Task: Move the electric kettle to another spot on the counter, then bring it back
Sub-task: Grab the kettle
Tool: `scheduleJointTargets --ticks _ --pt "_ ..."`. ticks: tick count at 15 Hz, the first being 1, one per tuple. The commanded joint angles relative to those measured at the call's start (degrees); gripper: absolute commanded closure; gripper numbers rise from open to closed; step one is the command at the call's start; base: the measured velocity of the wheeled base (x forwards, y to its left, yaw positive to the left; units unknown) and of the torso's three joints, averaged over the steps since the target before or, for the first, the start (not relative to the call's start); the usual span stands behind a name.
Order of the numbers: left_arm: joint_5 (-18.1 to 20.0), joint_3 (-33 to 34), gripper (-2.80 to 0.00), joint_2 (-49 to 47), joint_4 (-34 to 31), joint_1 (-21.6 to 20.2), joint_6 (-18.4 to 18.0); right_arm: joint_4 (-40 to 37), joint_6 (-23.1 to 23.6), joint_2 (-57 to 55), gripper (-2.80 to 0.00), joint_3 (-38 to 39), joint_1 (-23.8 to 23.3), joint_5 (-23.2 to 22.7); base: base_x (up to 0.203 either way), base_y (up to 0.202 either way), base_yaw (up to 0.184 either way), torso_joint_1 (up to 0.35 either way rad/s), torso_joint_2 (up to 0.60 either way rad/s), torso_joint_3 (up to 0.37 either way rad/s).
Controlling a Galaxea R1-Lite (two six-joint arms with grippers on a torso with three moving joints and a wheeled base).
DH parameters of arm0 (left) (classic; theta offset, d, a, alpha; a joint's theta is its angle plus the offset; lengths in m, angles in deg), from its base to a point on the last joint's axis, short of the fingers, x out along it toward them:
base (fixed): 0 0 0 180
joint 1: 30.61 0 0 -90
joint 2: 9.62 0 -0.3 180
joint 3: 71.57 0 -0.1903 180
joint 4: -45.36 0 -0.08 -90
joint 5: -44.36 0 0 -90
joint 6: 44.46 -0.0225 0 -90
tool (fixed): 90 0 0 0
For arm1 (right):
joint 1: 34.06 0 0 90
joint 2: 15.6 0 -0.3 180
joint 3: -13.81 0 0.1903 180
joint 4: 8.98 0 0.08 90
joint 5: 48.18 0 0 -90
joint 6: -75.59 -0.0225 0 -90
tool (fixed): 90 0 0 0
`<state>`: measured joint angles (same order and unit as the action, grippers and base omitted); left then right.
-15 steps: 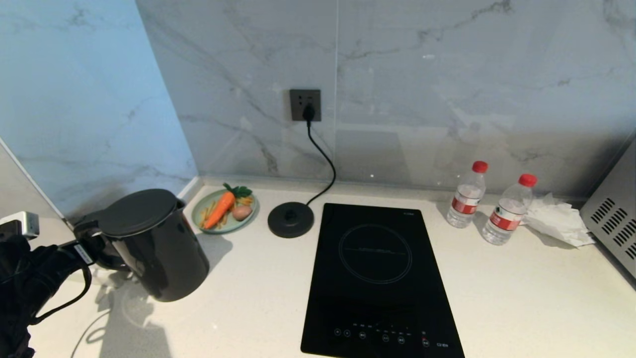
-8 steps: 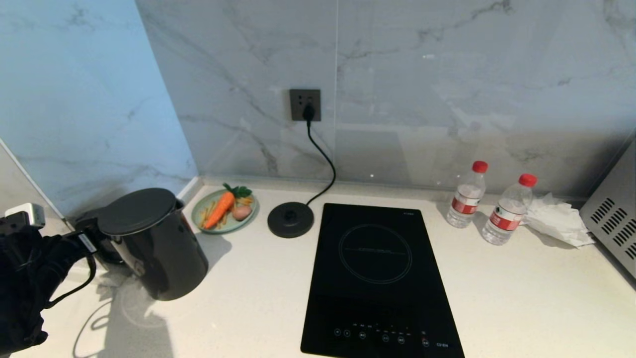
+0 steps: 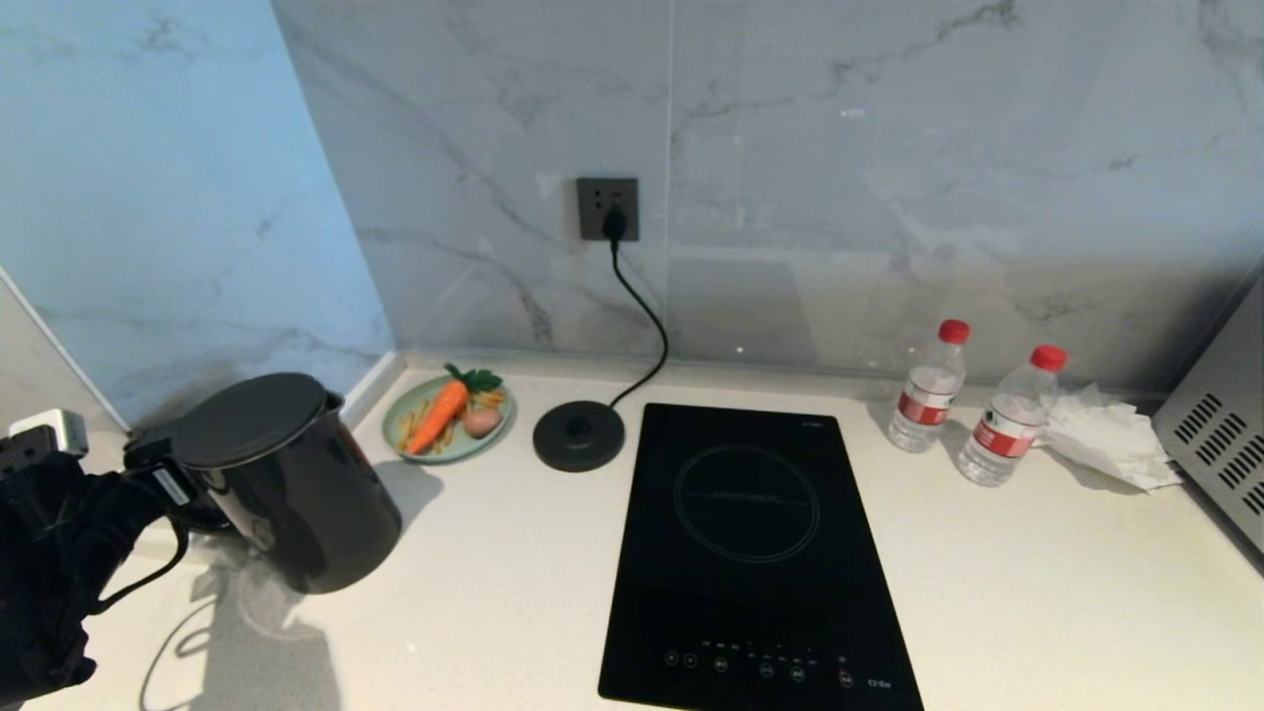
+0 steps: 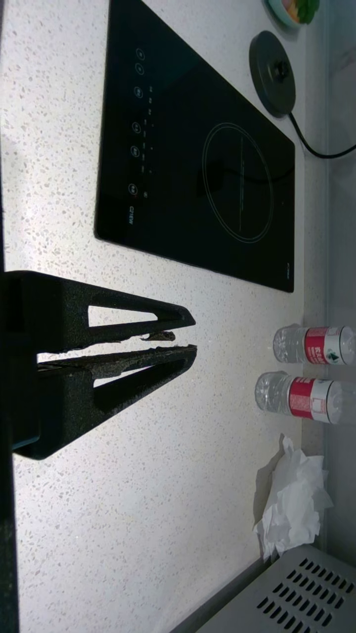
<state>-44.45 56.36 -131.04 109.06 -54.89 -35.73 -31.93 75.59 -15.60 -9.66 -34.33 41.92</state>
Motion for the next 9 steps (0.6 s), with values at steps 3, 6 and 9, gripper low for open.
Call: scheduleJointTargets --ticks 3,6,9 --pt "0.22 0.69 0.00 1.59 0.60 -0.07 0.14 0.03 0.01 0.00 0.00 0.01 0.09 -0.01 0.000 0.000 0.000 0.000 0.00 0.000" --pt "0.82 2.68 0.00 3.81 0.60 0.17 0.32 0.03 0.00 0.00 0.00 0.01 0.00 -0.01 0.000 0.000 0.000 0.000 0.00 0.000" --pt "1.04 3.77 0.00 5.29 0.60 0.19 0.32 0.03 0.00 0.00 0.00 0.01 0.00 -0.01 0.000 0.000 0.000 0.000 0.00 0.000"
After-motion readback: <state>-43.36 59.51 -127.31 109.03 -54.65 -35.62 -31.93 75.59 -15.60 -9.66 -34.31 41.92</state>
